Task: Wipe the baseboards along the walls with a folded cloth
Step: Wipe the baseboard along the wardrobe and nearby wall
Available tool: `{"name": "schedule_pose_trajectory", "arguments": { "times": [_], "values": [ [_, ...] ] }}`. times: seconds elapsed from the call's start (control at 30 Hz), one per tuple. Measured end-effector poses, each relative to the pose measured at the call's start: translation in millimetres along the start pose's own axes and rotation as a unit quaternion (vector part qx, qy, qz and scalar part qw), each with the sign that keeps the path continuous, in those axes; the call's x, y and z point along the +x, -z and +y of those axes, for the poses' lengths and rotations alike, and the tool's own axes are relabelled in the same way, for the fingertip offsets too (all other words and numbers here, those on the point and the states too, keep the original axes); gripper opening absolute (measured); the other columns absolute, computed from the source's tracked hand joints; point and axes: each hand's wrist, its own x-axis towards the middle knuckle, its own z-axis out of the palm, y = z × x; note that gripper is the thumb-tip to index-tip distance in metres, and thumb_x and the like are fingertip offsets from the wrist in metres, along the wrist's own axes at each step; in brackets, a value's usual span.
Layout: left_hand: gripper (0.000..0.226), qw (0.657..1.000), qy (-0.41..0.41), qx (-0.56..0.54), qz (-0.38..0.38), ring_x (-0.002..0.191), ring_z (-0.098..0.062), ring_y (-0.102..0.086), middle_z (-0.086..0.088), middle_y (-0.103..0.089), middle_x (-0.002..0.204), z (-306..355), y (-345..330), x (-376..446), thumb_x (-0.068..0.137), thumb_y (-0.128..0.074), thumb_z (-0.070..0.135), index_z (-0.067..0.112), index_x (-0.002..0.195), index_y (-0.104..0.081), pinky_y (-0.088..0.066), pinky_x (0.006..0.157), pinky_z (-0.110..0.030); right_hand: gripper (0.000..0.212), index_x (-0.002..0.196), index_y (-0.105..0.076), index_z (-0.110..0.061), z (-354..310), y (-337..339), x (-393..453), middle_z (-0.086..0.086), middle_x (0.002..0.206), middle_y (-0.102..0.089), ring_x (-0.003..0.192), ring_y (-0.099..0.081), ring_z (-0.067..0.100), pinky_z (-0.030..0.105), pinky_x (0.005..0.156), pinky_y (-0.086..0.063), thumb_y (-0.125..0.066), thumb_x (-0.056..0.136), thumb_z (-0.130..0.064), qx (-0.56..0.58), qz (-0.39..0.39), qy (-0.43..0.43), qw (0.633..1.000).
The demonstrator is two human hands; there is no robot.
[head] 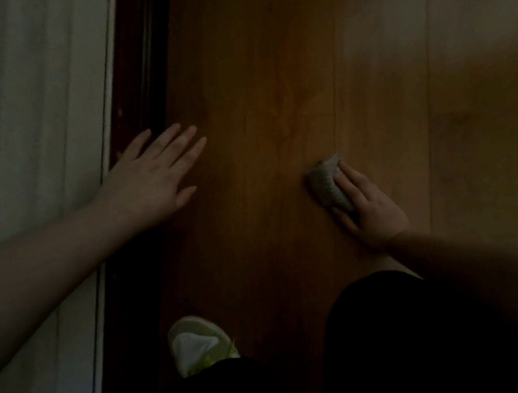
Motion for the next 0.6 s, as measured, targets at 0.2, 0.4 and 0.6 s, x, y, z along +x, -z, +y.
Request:
{"name": "schedule_pose_trajectory", "arguments": {
  "times": [0.2,0.4,0.6],
  "values": [
    [0.078,0.998,0.043,-0.048,0.025,0.15,-0.026,-0.016,-0.009,-0.016,0.163,-6.0,3.2,-17.4,0.095,-0.049,0.047,0.014,0.157,-0.013,-0.016,0.12,-0.051,0.063,0.149,-0.035,-0.009,-9.0,10.7,1.3,0.017,0.155,-0.033,0.139,-0.041,0.032,0.039,0.115,-0.034,-0.06,0.096,-0.032,-0.009,0.01,0.02,1.0],
    [0.083,0.997,0.073,0.0,0.02,0.147,-0.032,-0.028,-0.017,-0.028,0.159,-25.2,14.7,-37.8,0.09,-0.064,0.042,0.004,0.154,-0.025,-0.022,0.116,-0.05,0.065,0.15,-0.036,-0.014,-10.3,10.9,-2.5,0.01,0.156,-0.032,0.137,-0.038,0.023,0.014,0.118,-0.014,-0.053,0.094,-0.044,0.003,0.013,0.005,1.0],
    [0.087,0.965,0.128,0.217,-0.068,0.152,-0.029,-0.003,-0.018,-0.006,0.164,-24.9,35.0,-71.6,0.098,-0.02,0.062,-0.001,0.155,-0.001,-0.001,0.122,-0.048,0.07,0.154,-0.028,-0.026,-6.7,5.4,0.2,-0.001,0.158,-0.028,0.133,-0.042,0.021,0.012,0.113,-0.016,-0.05,0.092,-0.05,0.002,-0.001,-0.022,1.0]
  ]
}}
